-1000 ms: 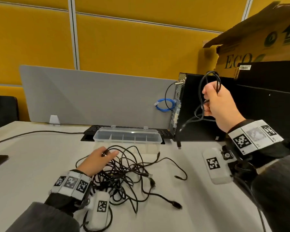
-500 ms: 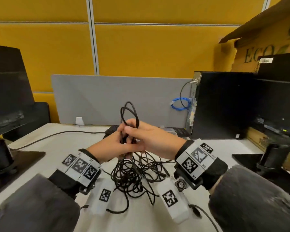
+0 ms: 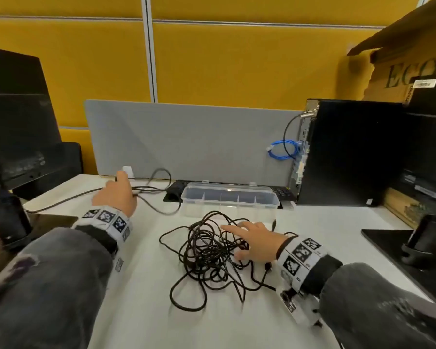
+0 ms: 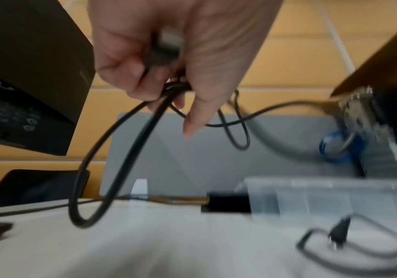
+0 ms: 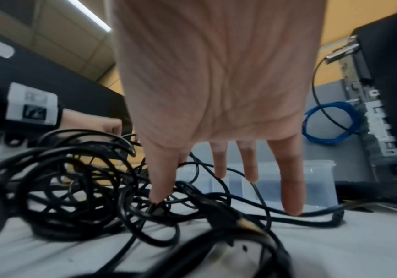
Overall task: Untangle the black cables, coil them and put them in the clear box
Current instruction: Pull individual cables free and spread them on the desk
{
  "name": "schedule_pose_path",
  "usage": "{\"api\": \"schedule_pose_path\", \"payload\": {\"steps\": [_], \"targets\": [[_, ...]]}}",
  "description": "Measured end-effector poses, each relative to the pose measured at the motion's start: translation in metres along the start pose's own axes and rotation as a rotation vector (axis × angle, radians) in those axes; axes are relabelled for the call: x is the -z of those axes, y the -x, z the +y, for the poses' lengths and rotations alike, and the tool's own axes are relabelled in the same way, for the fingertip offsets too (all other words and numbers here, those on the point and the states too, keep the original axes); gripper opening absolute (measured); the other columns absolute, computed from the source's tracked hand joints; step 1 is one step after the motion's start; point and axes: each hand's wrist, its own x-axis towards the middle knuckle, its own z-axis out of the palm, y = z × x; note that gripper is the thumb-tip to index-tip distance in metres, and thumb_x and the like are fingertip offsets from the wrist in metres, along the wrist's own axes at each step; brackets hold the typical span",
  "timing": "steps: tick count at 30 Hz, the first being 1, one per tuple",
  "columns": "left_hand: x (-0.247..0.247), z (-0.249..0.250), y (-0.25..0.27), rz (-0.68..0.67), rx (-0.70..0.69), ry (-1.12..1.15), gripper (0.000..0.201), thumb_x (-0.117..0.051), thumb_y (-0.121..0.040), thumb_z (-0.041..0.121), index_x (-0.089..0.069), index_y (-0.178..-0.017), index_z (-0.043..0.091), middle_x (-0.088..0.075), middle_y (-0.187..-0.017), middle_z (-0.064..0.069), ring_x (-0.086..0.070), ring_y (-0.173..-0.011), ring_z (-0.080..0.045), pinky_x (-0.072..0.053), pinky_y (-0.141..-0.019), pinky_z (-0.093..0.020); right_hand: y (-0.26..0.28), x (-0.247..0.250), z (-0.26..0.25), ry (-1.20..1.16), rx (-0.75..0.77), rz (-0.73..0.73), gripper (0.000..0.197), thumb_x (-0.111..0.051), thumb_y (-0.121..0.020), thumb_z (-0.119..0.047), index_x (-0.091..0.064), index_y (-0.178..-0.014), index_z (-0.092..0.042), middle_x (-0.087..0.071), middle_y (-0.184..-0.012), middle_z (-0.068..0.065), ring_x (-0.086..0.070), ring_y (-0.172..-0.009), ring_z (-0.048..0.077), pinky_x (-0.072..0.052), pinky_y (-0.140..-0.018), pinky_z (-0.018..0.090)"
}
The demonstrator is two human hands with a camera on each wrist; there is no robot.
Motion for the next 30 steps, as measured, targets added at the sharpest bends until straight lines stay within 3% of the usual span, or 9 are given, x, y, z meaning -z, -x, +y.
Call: {"api": "schedule_pose_path", "payload": {"steps": [3, 6, 10, 12, 14, 18, 21, 24, 30], "targets": [[-0.02, -0.006, 0.005, -0.304, -0.008, -0.174, 0.073, -0.071, -0.078, 0.018, -0.025, -0.135, 0.014, -0.037, -0.13, -0.02, -0.052, -0.113, -0.037, -0.047, -0.093, -0.045, 0.002, 0.007, 0.007, -0.058, -0.009, -0.008, 0.059, -0.051, -0.093, -0.038, -0.02, -0.144, -0.043, -0.024, -0.15, 0.006, -0.026, -0.135, 0.029, -0.028, -0.11, 0.047], [-0.023, -0.011, 0.005, -0.631, -0.06, -0.334, 0.108, -0.08, -0.06, 0.051, -0.014, -0.143, 0.031, -0.021, -0.146, -0.02, -0.038, -0.129, -0.039, -0.039, -0.104, -0.049, 0.003, 0.013, 0.016, -0.155, -0.007, -0.01, 0.05, -0.052, -0.093, -0.039, -0.031, -0.138, -0.042, -0.032, -0.144, 0.008, -0.037, -0.13, 0.028, -0.032, -0.108, 0.043], [0.004, 0.015, 0.019, -0.386, -0.079, -0.346, 0.1, -0.051, -0.069, 0.077, 0.002, -0.146, 0.04, -0.001, -0.157, -0.015, -0.01, -0.142, -0.04, -0.016, -0.11, -0.063, 0.003, 0.013, 0.03, -0.356, -0.089, 0.139, 0.049, -0.054, -0.091, -0.035, -0.032, -0.135, -0.039, -0.03, -0.145, 0.008, -0.038, -0.129, 0.028, -0.038, -0.104, 0.043], [0.013, 0.039, 0.039, -0.25, -0.201, 0.129, 0.089, -0.045, -0.074, 0.073, -0.01, -0.147, 0.034, -0.02, -0.155, -0.007, -0.027, -0.138, -0.028, -0.023, -0.108, -0.054, 0.006, 0.011, 0.037, -0.598, -0.212, 0.2, 0.054, -0.054, -0.092, -0.034, -0.027, -0.137, -0.038, -0.027, -0.148, 0.007, -0.041, -0.126, 0.028, -0.051, -0.085, 0.041], [0.017, 0.063, 0.069, -0.42, -0.21, 0.626, 0.09, -0.053, -0.074, 0.063, -0.015, -0.147, 0.026, -0.029, -0.151, -0.005, -0.037, -0.13, -0.021, -0.03, -0.105, -0.039, 0.011, 0.007, 0.041, -0.834, -0.311, 0.112, 0.062, -0.056, -0.091, -0.035, -0.021, -0.142, -0.036, -0.028, -0.149, 0.007, -0.042, -0.126, 0.027, -0.056, -0.078, 0.04], [-0.015, 0.088, 0.093, -0.844, -0.211, 0.415, 0.118, -0.074, -0.068, 0.051, 0.007, -0.149, 0.023, -0.019, -0.155, -0.007, -0.027, -0.139, -0.023, -0.028, -0.109, -0.035, 0.012, -0.003, 0.045, -0.999, -0.31, -0.033, 0.076, -0.065, -0.086, -0.031, -0.018, -0.146, -0.03, -0.04, -0.142, 0.008, -0.047, -0.116, 0.022, -0.056, -0.076, 0.034], [-0.03, 0.098, 0.09, -0.856, -0.266, 0.366, 0.11, -0.079, -0.069, 0.038, -0.005, -0.148, 0.019, -0.034, -0.148, -0.006, -0.036, -0.133, -0.021, -0.032, -0.109, -0.032, 0.007, -0.011, 0.052, -1.049, -0.278, -0.063, 0.082, -0.072, -0.08, -0.029, -0.023, -0.146, -0.025, -0.052, -0.128, 0.011, -0.056, -0.102, 0.022, -0.053, -0.075, 0.03], [-0.032, 0.106, 0.093, -0.778, -0.377, 0.504, 0.064, -0.079, -0.071, 0.02, -0.045, -0.125, 0.02, -0.057, -0.114, 0.005, -0.055, -0.103, -0.012, -0.046, -0.085, -0.019, 0.011, -0.013, 0.058, -1.164, -0.186, -0.028, 0.058, -0.068, -0.084, -0.024, -0.042, -0.136, -0.019, -0.061, -0.111, 0.009, -0.054, -0.071, 0.01, -0.047, -0.062, 0.024], [-0.013, 0.105, 0.098, -0.678, -0.395, 1.05, 0.055, -0.073, -0.07, -0.007, -0.057, -0.108, 0.03, -0.063, -0.108, 0.005, -0.059, -0.093, -0.001, -0.05, -0.075, -0.014, 0.038, 0.008, 0.067, -1.213, 0.035, 0.435, 0.018, -0.048, -0.095, -0.024, -0.063, -0.095, -0.014, -0.056, -0.077, -0.002, -0.051, -0.065, 0.01, -0.048, -0.064, 0.022]]}}
